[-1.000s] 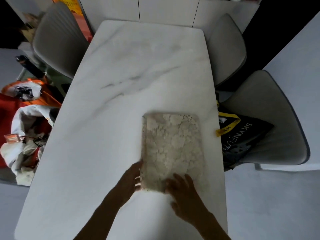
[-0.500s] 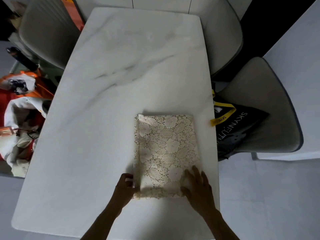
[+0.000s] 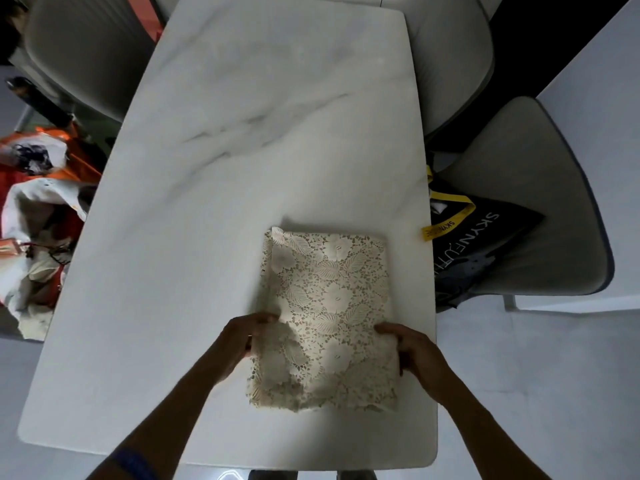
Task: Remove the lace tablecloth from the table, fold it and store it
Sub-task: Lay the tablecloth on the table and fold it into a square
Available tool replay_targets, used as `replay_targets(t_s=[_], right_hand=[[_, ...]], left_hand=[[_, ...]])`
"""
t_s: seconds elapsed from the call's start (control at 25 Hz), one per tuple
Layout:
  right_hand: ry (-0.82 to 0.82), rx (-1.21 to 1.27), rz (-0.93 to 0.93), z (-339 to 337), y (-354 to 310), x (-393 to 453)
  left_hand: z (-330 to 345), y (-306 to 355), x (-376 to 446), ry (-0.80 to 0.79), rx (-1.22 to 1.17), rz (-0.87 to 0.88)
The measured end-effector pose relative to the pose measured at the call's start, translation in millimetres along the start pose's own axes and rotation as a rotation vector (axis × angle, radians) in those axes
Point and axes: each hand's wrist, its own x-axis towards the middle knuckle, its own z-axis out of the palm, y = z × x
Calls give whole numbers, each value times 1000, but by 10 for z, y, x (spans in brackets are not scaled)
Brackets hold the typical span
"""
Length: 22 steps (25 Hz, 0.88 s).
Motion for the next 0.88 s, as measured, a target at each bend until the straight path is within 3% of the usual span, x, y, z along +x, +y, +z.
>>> replay_targets(t_s=[0.12,0.2,0.24,0.36,0.4,0.48,0.56,0.64,0.72,0.76,0.88], right_hand=[[-98,52,-16,-57,123,-88],[-38,-12,-79,-23,205,-105],[38,-181,-205,-15,258,-112],[313,-1190,-696,-45,398,-46],[314,-1404,-818,-37,400,-21],[158,-1596,-950,-24,342,74],[-35,-1660,-997,-113,265,199],[-195,-1543,-909,-181,184,299],[-346,-1171,-552,-217,-43,351],[-377,-921,-350,-197,-201,355],[-25,-413,-22,-92,-459,524]], left_hand=[[-236,-129,-99,-212,-158,-103],[-290,-220,-146,-273,-33,-26],[-285,-296,-163,-226,152,94],[-193,-489,-218,187,1118,626],[-152,-514,-229,296,1372,711],[-122,-454,-217,315,1656,827],[-247,-391,-155,162,1739,893],[-389,-330,-58,-40,1592,864],[-432,-207,-18,-138,1134,594],[-423,-104,20,-106,871,428],[-359,139,155,233,401,167]])
